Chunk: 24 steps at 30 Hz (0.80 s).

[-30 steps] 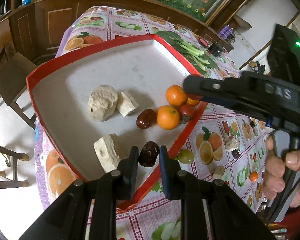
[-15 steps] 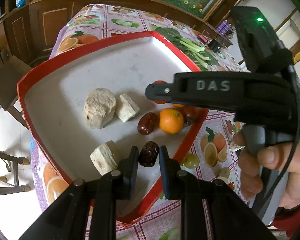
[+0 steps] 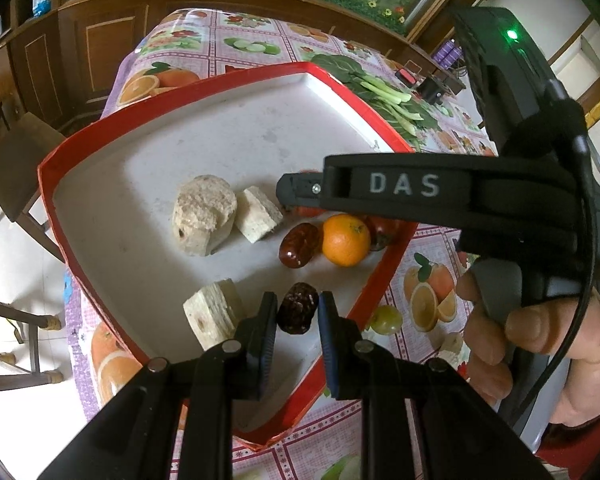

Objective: Organize fruits
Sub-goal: 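Open the left tool to drop the date while the right tool releases the tomato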

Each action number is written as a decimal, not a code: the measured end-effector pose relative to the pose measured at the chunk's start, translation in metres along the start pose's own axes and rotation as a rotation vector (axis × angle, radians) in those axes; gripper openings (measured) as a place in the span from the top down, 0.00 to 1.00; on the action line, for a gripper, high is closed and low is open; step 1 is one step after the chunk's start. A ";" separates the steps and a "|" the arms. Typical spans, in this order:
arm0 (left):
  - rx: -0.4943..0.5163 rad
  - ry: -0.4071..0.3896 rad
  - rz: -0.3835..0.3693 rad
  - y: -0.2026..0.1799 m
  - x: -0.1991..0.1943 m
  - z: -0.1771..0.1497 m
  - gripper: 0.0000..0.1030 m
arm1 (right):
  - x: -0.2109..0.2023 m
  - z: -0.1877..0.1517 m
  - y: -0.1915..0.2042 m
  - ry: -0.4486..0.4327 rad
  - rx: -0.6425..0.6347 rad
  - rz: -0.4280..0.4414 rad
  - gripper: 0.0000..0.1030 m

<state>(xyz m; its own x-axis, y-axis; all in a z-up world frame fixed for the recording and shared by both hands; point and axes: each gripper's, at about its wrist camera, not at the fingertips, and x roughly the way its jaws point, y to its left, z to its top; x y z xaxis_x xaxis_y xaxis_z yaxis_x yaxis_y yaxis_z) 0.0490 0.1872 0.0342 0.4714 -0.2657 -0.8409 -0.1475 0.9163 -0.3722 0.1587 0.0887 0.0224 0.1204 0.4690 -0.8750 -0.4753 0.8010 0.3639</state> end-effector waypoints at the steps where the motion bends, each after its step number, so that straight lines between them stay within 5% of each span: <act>1: -0.004 -0.002 -0.004 0.001 0.000 0.000 0.77 | -0.001 0.000 0.000 -0.002 0.004 0.003 0.63; 8: 0.004 -0.008 0.014 -0.002 -0.003 -0.003 0.69 | -0.020 -0.005 -0.002 -0.034 0.031 0.034 0.61; 18: 0.046 -0.059 0.071 -0.017 -0.014 -0.010 0.32 | -0.062 -0.018 -0.006 -0.112 0.029 0.038 0.54; 24: 0.094 -0.080 0.129 -0.028 -0.021 -0.014 0.29 | -0.087 -0.034 -0.022 -0.166 0.063 0.035 0.46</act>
<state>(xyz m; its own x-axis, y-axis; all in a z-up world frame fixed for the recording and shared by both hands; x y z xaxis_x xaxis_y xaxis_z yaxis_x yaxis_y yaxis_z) 0.0315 0.1630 0.0569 0.5222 -0.1228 -0.8440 -0.1310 0.9663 -0.2216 0.1293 0.0180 0.0802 0.2492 0.5476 -0.7988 -0.4270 0.8024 0.4169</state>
